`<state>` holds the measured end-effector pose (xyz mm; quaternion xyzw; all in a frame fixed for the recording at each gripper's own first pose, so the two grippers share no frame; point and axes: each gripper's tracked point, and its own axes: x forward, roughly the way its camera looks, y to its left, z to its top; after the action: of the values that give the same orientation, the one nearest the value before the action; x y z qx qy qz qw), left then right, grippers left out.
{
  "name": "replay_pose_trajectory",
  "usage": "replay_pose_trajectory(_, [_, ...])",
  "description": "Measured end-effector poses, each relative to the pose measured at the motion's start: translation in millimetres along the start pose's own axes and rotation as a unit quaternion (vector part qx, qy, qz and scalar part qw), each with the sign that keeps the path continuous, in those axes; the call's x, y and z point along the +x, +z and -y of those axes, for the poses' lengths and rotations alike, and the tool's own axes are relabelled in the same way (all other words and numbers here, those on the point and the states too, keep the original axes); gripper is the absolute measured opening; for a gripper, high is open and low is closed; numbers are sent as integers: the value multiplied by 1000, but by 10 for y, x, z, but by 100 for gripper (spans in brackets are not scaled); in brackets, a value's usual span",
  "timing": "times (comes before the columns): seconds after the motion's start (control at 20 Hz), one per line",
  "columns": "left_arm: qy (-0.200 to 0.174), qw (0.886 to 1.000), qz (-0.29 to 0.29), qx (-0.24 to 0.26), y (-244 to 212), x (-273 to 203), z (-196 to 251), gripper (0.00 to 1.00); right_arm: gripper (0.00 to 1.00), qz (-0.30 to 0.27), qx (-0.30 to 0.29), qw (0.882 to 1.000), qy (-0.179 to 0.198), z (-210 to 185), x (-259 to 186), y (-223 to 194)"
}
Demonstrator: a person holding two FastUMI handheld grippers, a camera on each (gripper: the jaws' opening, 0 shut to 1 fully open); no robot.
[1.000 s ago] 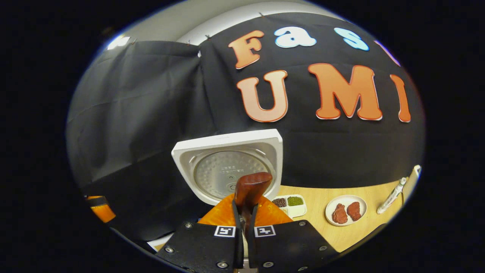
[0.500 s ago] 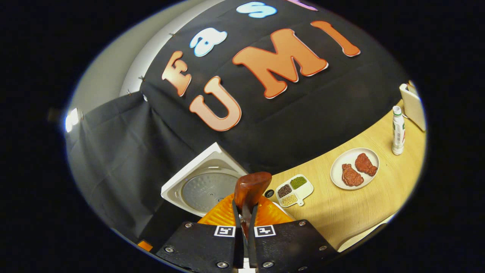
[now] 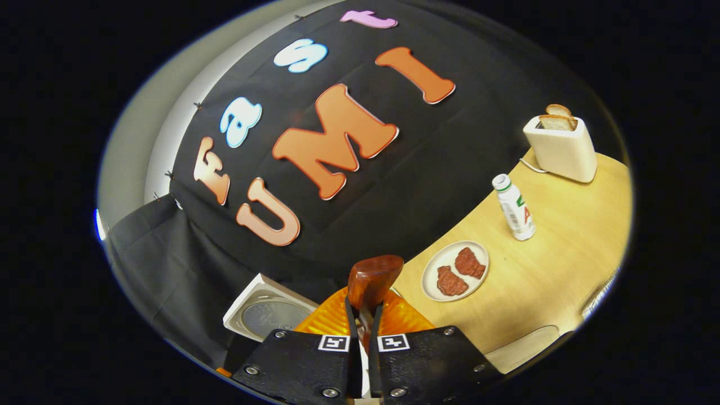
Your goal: Close the left gripper, press the button to open the rice cooker; take a wooden spoon from the chopstick holder with the right hand, scoop a spoonful of rice and pour it into the rice cooker, then put the wooden spoon back into the chopstick holder.
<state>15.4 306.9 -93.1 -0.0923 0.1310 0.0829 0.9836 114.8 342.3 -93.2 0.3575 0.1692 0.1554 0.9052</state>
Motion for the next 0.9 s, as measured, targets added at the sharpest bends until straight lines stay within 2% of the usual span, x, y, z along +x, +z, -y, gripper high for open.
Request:
replay_pose_trajectory(0.3, [-15, 1000, 1, 9, 36, 39, 200, 100, 4, 45, 20, 997, -58, 900, -573, 476])
replay_pose_trajectory(0.5, [-24, 1000, 4, 9, 80, 69, 316, 100, 4, 66, 6, 992, -111, 1475, -1030, 691])
replay_pose_trajectory(0.7, [-31, 999, 2, 9, 58, 91, 420, 100, 4, 83, 8, 985, -151, 1921, -1433, 818])
replay_pose_trajectory(0.9, [-34, 999, 0, 12, 43, 86, 465, 100, 4, 81, -4, 978, -190, 2281, -1710, 774])
